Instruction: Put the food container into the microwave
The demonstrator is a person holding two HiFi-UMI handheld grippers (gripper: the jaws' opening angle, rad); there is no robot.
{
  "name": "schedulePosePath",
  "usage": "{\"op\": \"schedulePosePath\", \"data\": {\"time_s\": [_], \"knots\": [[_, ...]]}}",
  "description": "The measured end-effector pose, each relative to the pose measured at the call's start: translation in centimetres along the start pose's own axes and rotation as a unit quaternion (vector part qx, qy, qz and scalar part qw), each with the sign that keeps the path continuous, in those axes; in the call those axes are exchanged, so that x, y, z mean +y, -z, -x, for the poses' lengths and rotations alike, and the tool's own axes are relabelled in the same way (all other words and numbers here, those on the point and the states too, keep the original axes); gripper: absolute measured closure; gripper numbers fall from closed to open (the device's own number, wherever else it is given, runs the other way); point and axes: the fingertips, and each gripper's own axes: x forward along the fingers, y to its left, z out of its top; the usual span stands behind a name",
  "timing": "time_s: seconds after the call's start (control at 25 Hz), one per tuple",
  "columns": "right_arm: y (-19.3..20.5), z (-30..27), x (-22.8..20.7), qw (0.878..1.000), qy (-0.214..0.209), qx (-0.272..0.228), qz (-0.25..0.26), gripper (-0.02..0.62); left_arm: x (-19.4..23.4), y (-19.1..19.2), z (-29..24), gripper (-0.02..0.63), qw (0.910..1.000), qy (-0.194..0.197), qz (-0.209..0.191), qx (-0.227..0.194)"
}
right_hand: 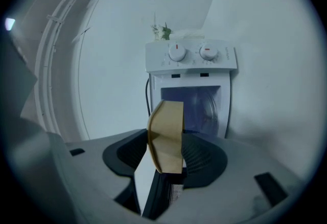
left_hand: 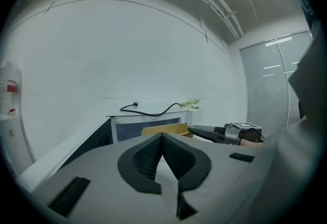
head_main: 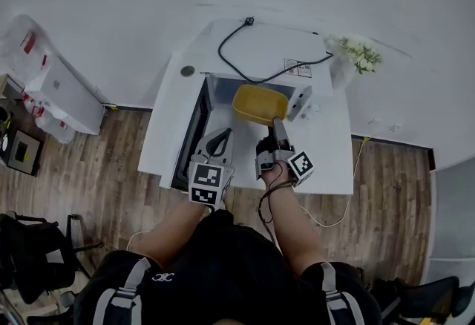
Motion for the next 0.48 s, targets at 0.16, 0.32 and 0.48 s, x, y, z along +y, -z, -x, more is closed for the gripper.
{"op": "schedulePosePath", "data": {"time_s": [0.16,0.32,0.48], "knots": [[0.3,-2.8,-1.7,1.000,0.007,0.010,0.015,0.376,2.2,0.4,-1.1,0.604,0.9997,-0.013,0.019,0.006],[0.2,-5.6,-3.2,1.000,0.008,0.011,0.016,0.376,3.4,1.0,-2.1,0.604,0.9995,-0.016,0.026,0.011],[-0.2,-8.0,-4.7,1.000,0.017,0.009,0.021,0.376,3.4,1.5,-3.0,0.604,0.9995,-0.007,0.026,0.016]]}}
